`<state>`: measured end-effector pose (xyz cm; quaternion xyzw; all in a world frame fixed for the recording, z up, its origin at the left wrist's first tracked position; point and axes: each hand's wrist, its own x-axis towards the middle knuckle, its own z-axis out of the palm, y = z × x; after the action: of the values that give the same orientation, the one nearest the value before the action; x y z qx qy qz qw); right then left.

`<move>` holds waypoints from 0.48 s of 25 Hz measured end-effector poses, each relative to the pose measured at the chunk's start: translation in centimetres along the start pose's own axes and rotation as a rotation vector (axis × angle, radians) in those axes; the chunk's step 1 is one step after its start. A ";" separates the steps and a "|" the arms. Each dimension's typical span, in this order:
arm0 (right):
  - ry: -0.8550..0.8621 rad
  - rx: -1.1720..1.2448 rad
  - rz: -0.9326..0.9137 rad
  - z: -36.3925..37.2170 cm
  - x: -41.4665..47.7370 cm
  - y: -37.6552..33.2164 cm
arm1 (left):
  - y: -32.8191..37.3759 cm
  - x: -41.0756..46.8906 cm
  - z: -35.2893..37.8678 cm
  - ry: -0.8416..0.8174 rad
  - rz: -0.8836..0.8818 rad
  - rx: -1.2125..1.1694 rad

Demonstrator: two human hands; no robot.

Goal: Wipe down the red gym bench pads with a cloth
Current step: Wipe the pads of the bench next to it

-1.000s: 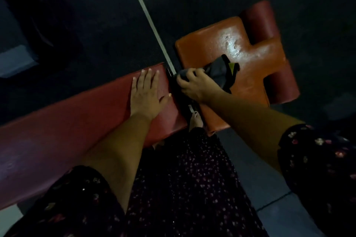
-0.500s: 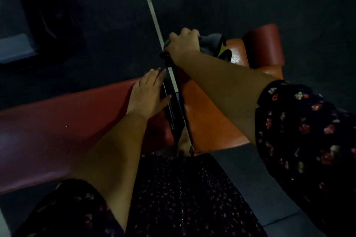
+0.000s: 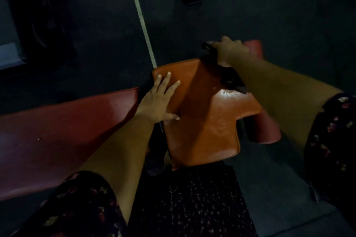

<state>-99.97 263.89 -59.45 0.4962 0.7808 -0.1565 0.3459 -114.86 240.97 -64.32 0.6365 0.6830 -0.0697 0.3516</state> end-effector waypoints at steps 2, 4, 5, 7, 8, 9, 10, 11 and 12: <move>0.007 0.286 0.066 1.2 -0.7 1.3 | 0.3 0.0 -0.1 0.000 -0.011 0.021; 0.034 0.479 0.116 2.4 -1.7 2.2 | 0.6 0.0 0.1 0.004 0.011 0.048; 0.019 0.560 0.137 3.0 -2.2 2.8 | 0.7 -0.1 0.3 0.007 0.032 0.076; -0.042 0.636 0.167 4.1 -3.5 3.6 | 0.5 -0.1 0.4 0.012 0.054 0.122; -0.051 0.633 0.158 4.7 -4.1 4.0 | 0.6 -0.1 0.2 0.009 0.051 0.127; -0.036 0.610 0.132 5.2 -4.5 4.2 | 0.6 -0.1 0.1 0.006 0.040 0.126; -0.008 0.555 0.102 5.6 -4.8 4.3 | 0.8 -0.1 -0.2 0.002 0.026 0.128; 0.027 0.457 0.072 5.9 -5.2 4.4 | 1.0 -0.1 -0.3 -0.001 0.013 0.133; 0.068 0.321 0.046 6.1 -5.6 4.4 | 1.2 -0.2 -0.5 -0.006 0.003 0.138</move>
<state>-92.22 258.58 -59.43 0.5679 0.7453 -0.2547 0.2391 -113.96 241.32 -63.40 0.6600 0.6747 -0.1177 0.3089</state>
